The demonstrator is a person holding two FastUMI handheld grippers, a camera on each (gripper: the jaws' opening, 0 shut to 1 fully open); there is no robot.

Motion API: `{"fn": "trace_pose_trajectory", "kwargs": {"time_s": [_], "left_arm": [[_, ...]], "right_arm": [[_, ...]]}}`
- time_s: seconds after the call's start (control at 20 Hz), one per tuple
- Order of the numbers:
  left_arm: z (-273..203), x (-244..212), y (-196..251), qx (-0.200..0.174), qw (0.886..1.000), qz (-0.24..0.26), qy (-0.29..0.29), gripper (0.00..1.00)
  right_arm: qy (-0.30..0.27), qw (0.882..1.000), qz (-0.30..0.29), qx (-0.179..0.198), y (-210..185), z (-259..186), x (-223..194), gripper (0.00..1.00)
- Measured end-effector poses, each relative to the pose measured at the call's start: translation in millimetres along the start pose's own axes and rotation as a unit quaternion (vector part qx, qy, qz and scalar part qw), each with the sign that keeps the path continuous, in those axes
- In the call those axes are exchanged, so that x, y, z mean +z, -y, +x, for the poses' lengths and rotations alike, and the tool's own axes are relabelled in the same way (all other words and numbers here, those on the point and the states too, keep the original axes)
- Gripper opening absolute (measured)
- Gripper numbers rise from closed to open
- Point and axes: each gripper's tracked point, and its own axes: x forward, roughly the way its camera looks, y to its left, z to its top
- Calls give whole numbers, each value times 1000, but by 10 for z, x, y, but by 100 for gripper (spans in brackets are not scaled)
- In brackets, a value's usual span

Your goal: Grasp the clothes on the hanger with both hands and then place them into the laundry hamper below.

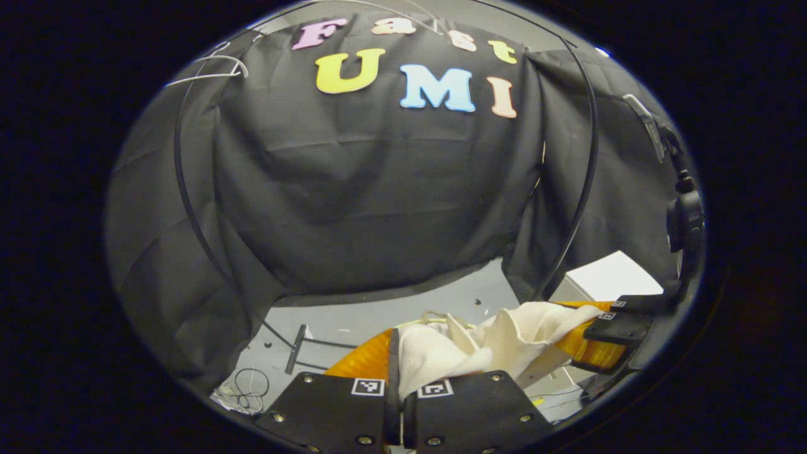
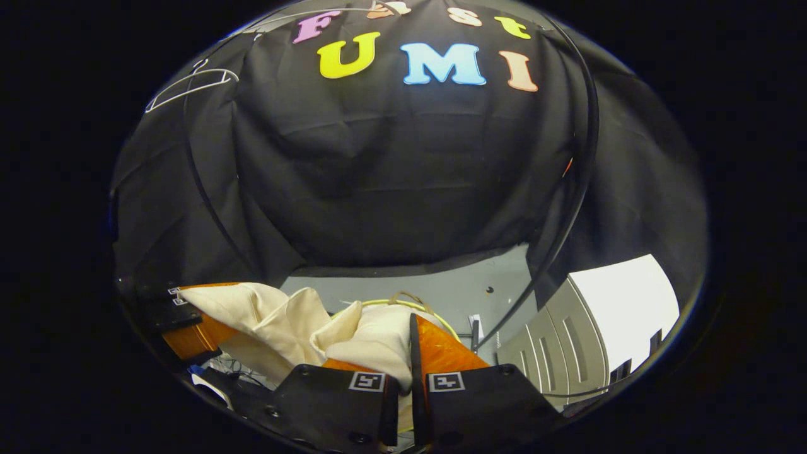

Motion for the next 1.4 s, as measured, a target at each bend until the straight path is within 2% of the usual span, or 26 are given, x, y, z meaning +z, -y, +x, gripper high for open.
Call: {"fn": "trace_pose_trajectory", "kwargs": {"time_s": [0.05,0.1,0.15,0.25,0.3,0.35,0.4,0.45,0.5,0.55,0.7,0.95,1.2,1.4], "left_arm": [[16,-32,21,-2,1000,3,-6,7],[13,-53,41,-4,1000,3,-11,4],[11,-76,59,-3,1000,3,-18,4],[-30,-128,86,-3,1000,3,-25,45],[-82,-98,92,-3,1000,6,-20,65],[-142,-51,102,-3,1000,11,-14,70],[-219,-35,104,-3,1000,16,-10,78],[-294,-1,91,0,1000,19,-4,87],[-356,49,86,-1,1000,22,6,95],[-443,95,86,0,1000,27,11,95],[-730,277,21,16,999,35,26,95],[-1435,1025,-117,61,993,25,98,95],[-2211,1777,-199,103,977,20,183,95],[-2799,2179,-190,126,963,16,239,95]], "right_arm": [[-7,1000,3,1,6,-8,-45,11],[-12,1000,4,2,26,-11,-58,13],[-15,1000,7,5,13,-28,-76,19],[-2,1000,6,4,21,-115,7,34],[2,1000,2,3,29,-144,42,26],[5,1000,-2,9,4,-216,74,39],[12,1000,-8,10,6,-267,132,48],[19,1000,-14,8,23,-349,168,67],[32,999,-18,5,64,-422,245,79],[42,999,-19,0,92,-477,308,100],[63,998,-14,0,154,-716,499,97],[136,990,-26,11,278,-1310,1068,96],[225,974,-30,17,470,-1957,1681,96],[266,964,-26,14,701,-2390,1961,96]]}}
